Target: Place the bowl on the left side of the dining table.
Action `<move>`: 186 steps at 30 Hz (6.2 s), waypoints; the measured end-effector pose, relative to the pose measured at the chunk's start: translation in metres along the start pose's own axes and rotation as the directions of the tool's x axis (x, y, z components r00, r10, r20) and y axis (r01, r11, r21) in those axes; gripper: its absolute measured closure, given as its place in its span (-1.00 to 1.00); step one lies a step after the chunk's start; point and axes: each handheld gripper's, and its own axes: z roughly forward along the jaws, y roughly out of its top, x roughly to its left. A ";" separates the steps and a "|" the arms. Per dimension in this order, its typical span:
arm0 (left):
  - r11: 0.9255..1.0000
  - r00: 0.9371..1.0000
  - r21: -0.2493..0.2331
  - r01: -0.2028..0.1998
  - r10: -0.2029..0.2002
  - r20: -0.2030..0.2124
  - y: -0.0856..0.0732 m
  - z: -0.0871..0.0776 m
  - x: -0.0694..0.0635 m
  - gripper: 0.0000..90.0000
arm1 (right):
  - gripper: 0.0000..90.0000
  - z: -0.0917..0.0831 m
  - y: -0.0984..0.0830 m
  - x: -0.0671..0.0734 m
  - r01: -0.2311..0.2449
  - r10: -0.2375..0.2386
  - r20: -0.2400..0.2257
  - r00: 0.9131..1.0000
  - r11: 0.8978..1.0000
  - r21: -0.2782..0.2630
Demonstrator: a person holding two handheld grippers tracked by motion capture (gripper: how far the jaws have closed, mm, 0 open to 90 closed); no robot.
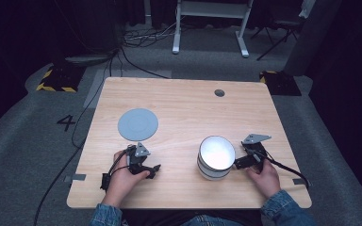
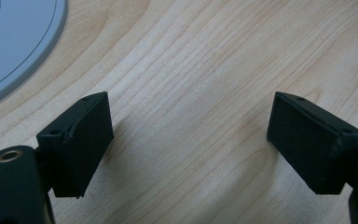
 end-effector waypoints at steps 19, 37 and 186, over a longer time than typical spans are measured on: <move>1.000 1.000 -0.011 0.014 -0.014 -0.013 -0.001 -0.002 0.004 -0.51 | -0.99 0.000 0.000 0.000 0.000 0.000 -0.001 1.000 1.000 0.000; 0.993 0.999 -0.110 0.030 -0.028 0.025 0.028 -0.039 0.011 -0.44 | -0.99 0.000 0.000 0.000 0.001 -0.001 0.000 1.000 1.000 -0.001; 0.929 0.907 -0.093 -0.357 0.369 0.204 0.252 -0.026 -0.078 0.81 | -0.99 0.001 0.000 0.001 -0.016 0.016 0.004 1.000 1.000 -0.016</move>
